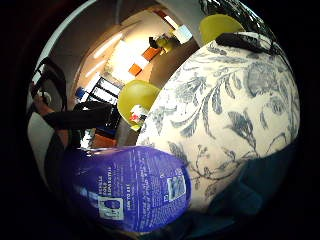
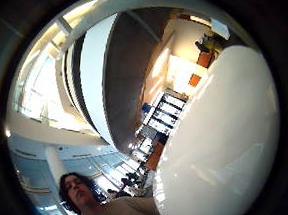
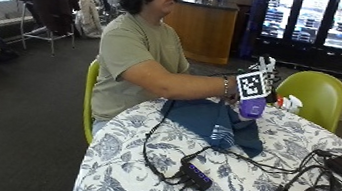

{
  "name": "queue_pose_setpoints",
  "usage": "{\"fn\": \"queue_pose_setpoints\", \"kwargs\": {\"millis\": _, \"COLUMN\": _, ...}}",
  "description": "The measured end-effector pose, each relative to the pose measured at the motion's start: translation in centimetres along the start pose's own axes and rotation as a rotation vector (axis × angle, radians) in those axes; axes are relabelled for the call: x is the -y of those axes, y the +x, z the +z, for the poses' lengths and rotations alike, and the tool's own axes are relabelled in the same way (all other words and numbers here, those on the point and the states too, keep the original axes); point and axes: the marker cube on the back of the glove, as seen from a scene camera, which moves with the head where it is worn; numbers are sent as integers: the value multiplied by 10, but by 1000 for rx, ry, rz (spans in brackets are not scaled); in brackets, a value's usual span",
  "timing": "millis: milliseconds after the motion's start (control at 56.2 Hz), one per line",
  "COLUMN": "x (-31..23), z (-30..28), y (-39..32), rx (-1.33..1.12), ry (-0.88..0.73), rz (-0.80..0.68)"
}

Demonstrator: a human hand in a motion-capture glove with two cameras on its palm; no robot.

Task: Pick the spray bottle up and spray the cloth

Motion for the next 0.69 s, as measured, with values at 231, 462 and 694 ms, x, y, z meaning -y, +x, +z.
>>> {"fn": "queue_pose_setpoints", "kwargs": {"millis": 231, "x": 21, "z": 2, "y": 16, "rx": -12, "ry": 73, "rz": -66}}
{"fn": "queue_pose_setpoints", "kwargs": {"millis": 462, "x": 13, "z": 0, "y": 9, "rx": -1, "ry": 0, "rz": 17}}
{"fn": "queue_pose_setpoints", "kwargs": {"millis": 694, "x": -22, "z": -44, "y": 8, "rx": -440, "ry": -304, "rz": 178}}
